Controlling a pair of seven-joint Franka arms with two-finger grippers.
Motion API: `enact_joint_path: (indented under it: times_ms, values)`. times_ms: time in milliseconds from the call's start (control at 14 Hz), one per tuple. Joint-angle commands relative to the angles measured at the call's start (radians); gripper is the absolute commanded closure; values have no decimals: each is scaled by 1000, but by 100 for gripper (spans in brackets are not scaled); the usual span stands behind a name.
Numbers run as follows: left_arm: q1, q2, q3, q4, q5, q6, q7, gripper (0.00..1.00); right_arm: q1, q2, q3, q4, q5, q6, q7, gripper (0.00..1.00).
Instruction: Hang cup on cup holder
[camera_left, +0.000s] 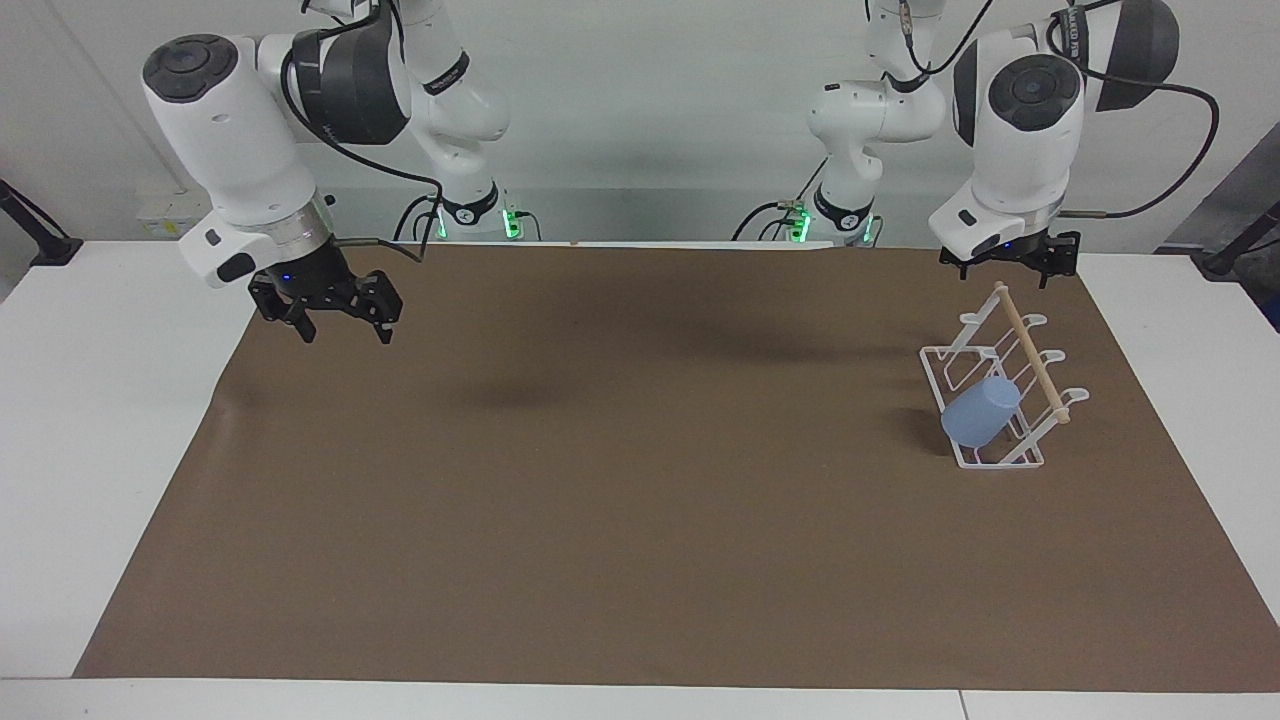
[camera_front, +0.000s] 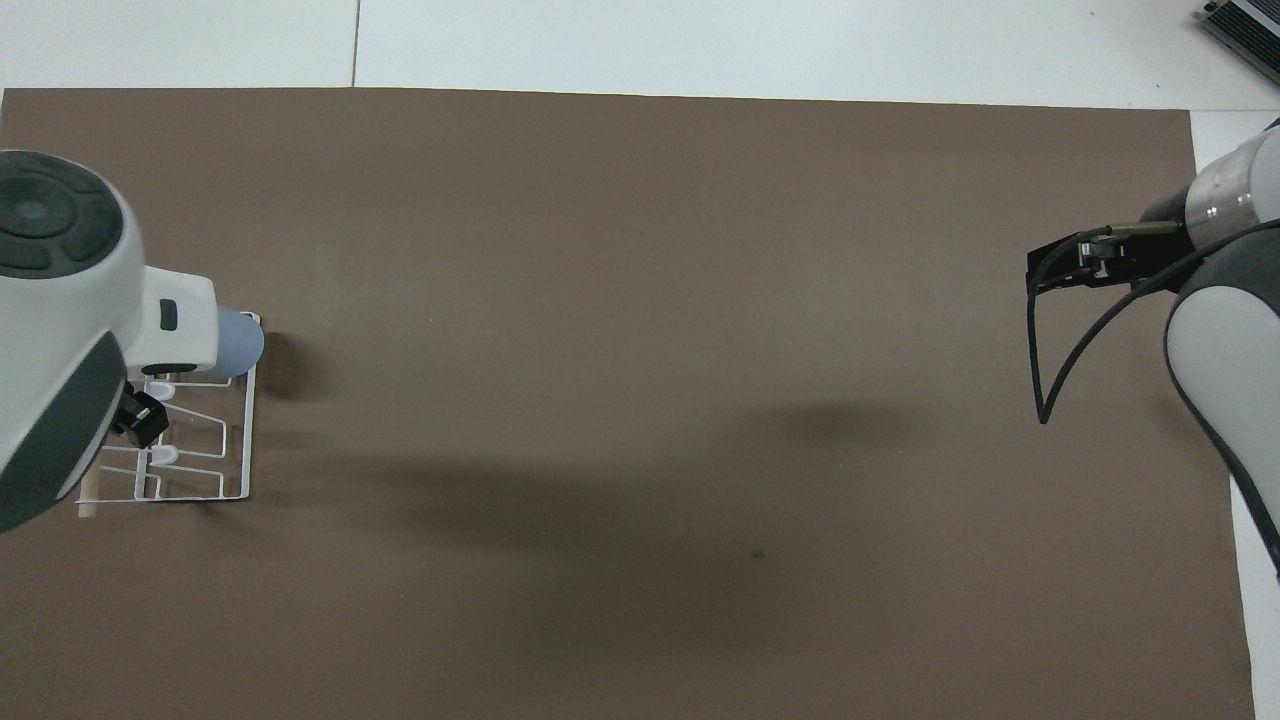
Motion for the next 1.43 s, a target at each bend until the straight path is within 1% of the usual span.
enact_joint_path:
  times_ms: [0, 71, 143, 429, 500, 643, 714, 857, 1000, 1143, 1357]
  values:
    - [22, -13, 17, 45, -132, -13, -112, 0, -10, -25, 6, -23, 20, -7, 15, 0]
    - [33, -13, 25, 54, -207, -11, -132, 0, -10, -25, 6, -23, 20, -7, 15, 0]
    - [44, -13, 31, 63, -250, -7, -148, 0, -10, -25, 6, -23, 20, -7, 15, 0]
    - [54, 0, 32, 112, -266, 1, -179, 0, -10, -25, 6, -23, 20, -7, 15, 0]
    - [73, 6, 28, 125, -272, 3, -179, 0, -10, -25, 6, -23, 20, -7, 15, 0]
    - [59, 13, 35, 129, -283, 15, -181, 0, -10, -25, 6, -23, 20, -7, 15, 0]
    - [29, 30, 70, 155, -289, 19, -182, 0, -10, -25, 6, -23, 20, -7, 15, 0]
    - [-51, 55, 175, 215, -350, 10, -190, 0, -10, -25, 6, -23, 20, -7, 15, 0]
    - [-76, 61, 241, 225, -414, 12, -190, 0, -10, -25, 6, -23, 20, -7, 15, 0]
    - [-61, 64, 238, 261, -415, 1, -192, 0, -10, -25, 6, -23, 20, -7, 15, 0]
    - [-61, 66, 236, 269, -415, -10, -201, 0, -10, -25, 6, -23, 20, -7, 15, 0]
